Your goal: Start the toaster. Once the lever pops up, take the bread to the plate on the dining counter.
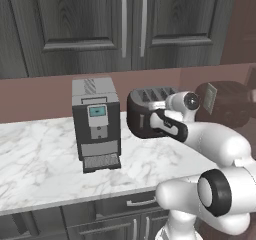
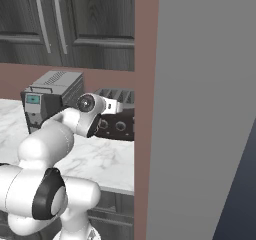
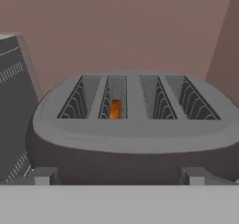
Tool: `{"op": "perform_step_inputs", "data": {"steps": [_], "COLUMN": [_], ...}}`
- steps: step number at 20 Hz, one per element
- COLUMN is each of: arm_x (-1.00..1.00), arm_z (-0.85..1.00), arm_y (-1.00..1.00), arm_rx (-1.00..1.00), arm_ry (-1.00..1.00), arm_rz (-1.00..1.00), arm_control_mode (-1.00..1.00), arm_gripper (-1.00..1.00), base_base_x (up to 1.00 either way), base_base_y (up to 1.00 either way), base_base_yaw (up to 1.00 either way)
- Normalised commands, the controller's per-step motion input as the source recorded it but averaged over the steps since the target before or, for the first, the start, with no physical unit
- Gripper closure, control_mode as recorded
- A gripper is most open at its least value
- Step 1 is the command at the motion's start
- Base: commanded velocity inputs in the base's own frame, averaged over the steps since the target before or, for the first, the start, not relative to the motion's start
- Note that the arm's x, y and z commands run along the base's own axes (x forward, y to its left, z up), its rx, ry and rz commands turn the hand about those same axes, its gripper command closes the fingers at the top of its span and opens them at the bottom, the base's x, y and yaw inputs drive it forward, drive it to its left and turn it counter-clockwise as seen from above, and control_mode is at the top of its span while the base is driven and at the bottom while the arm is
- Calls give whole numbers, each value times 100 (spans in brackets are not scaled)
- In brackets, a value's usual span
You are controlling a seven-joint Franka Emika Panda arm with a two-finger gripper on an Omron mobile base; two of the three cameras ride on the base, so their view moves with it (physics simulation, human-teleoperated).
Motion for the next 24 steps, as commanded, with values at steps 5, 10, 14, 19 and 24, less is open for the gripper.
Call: {"op": "perform_step_inputs", "data": {"steps": [5, 10, 14, 19, 24], "arm_x": [0, 0, 0, 0, 4], "arm_z": [10, 26, 21, 15, 6], "arm_y": [0, 0, 0, 0, 0], "arm_rx": [-7, -3, 0, 0, 0], "arm_ry": [0, 0, -2, -10, -7], "arm_rz": [0, 0, 0, 0, 0], "arm_control_mode": [-100, -100, -100, -100, -100], "arm_gripper": [-100, -100, -100, -100, -100], "base_base_x": [0, 0, 0, 0, 0], "base_base_y": [0, 0, 0, 0, 0], "base_base_yaw": [0, 0, 0, 0, 0]}}
